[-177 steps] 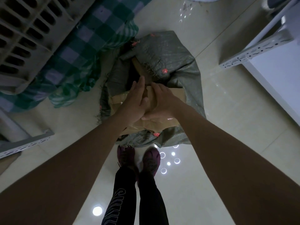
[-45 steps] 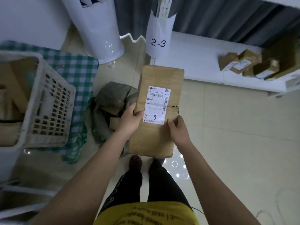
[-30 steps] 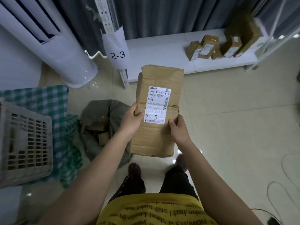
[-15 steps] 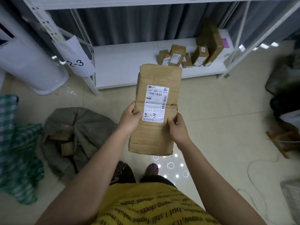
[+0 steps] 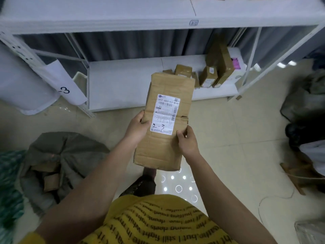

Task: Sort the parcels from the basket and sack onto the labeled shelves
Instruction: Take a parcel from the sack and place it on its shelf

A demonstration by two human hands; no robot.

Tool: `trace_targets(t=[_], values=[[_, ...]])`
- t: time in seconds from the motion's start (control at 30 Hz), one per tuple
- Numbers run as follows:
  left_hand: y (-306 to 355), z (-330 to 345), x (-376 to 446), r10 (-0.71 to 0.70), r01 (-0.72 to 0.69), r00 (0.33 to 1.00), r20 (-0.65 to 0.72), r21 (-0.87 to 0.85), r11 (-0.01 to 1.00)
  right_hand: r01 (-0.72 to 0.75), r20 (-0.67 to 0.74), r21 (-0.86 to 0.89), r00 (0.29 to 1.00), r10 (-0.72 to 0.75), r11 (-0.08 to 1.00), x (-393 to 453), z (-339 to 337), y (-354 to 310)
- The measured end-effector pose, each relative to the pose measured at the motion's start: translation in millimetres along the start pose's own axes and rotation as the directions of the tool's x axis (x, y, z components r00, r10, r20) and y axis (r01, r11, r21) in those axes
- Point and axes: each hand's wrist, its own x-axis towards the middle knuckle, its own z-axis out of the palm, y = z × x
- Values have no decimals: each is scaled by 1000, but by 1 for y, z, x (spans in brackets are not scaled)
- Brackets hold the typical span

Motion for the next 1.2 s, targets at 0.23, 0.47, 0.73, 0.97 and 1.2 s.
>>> trace_targets(t=[0.23,0.47,0.73,0.97,1.2], values=[[19,26,78,-38,39,999,-22,34,999,35,18,-25,999,-34,999,74,-28,-35],[60,72,112,-80,68,984,-160,-75,995,87,182,-104,981,-67,991,160,-65,-60],[58,153,135,-228,118,890,-395,-282,952,222,444,-352,895,-47,909,263,-108,-69],[16,171,177,-357,207,823,-441,-352,913,187,515,-452,853,84,872,319,-79,-32],[-61,158,251,-363,196,788,-497,-357,913,167,520,-440,848,99,882,384,-12,27]])
